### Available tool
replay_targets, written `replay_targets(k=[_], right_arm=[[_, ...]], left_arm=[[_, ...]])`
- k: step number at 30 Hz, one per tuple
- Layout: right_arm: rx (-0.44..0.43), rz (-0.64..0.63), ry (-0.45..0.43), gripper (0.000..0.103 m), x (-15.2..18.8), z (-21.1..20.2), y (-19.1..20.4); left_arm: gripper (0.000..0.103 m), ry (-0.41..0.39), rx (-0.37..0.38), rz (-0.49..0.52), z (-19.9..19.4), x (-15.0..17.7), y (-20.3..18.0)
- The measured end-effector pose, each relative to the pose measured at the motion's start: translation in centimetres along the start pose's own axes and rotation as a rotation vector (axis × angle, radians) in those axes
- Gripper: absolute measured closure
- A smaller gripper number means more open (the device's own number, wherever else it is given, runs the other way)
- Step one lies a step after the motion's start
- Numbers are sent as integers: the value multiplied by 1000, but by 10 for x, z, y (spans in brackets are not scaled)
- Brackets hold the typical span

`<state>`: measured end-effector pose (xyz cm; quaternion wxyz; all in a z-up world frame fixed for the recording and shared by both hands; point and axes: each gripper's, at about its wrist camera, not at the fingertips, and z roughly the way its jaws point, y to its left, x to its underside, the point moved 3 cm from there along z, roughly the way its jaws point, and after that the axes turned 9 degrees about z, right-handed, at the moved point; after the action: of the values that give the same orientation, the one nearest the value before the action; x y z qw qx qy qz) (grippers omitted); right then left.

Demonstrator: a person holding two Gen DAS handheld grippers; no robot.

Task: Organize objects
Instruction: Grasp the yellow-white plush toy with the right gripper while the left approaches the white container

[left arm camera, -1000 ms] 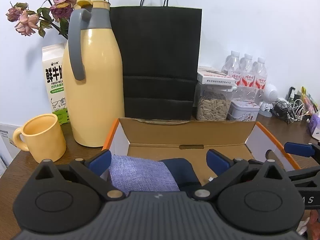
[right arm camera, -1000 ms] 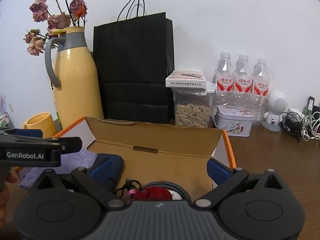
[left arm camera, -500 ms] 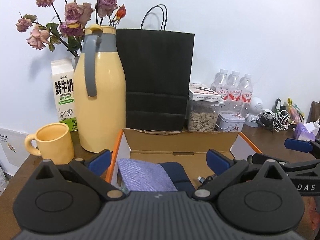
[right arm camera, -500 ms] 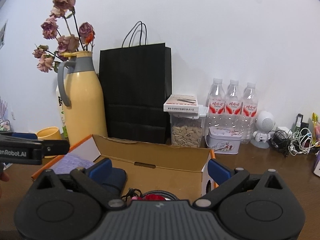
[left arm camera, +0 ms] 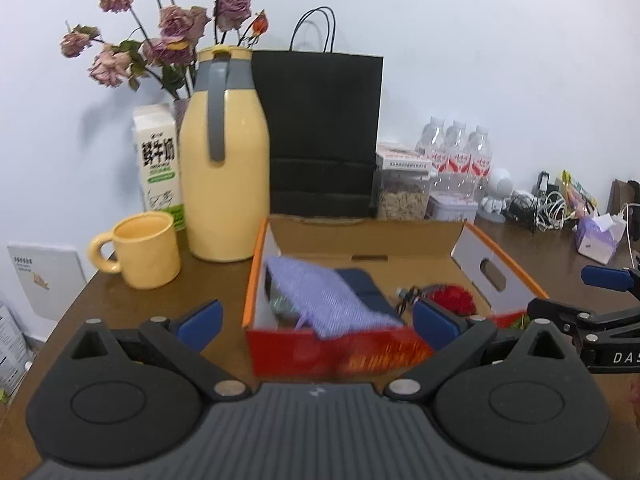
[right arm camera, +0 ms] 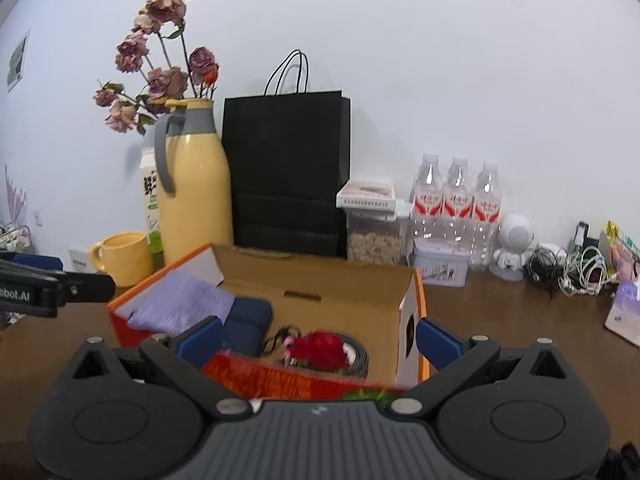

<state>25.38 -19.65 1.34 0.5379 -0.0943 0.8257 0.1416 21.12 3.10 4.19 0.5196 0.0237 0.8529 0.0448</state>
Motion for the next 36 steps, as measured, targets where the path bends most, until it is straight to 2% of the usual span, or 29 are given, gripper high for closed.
replay_targets(k=[13,18,22,29,36], right_arm=[[-17,-6,113,1,57,-29,20],[-21,20,157,11,75,-27,31],[-13,70,200,28,86,-22,36],[11,145,222,41,91,-16,37],[-5,184,261,43,99,-8,36]], left_arm=[[0,78,-11,-19,-38,53,9],[0,94,-15,-47,-47,67,18],[0,99,-8,-68,-52,75,23],[0,107,18,-88,-53,85,26],[0,119,37,-97,-52,91,25]])
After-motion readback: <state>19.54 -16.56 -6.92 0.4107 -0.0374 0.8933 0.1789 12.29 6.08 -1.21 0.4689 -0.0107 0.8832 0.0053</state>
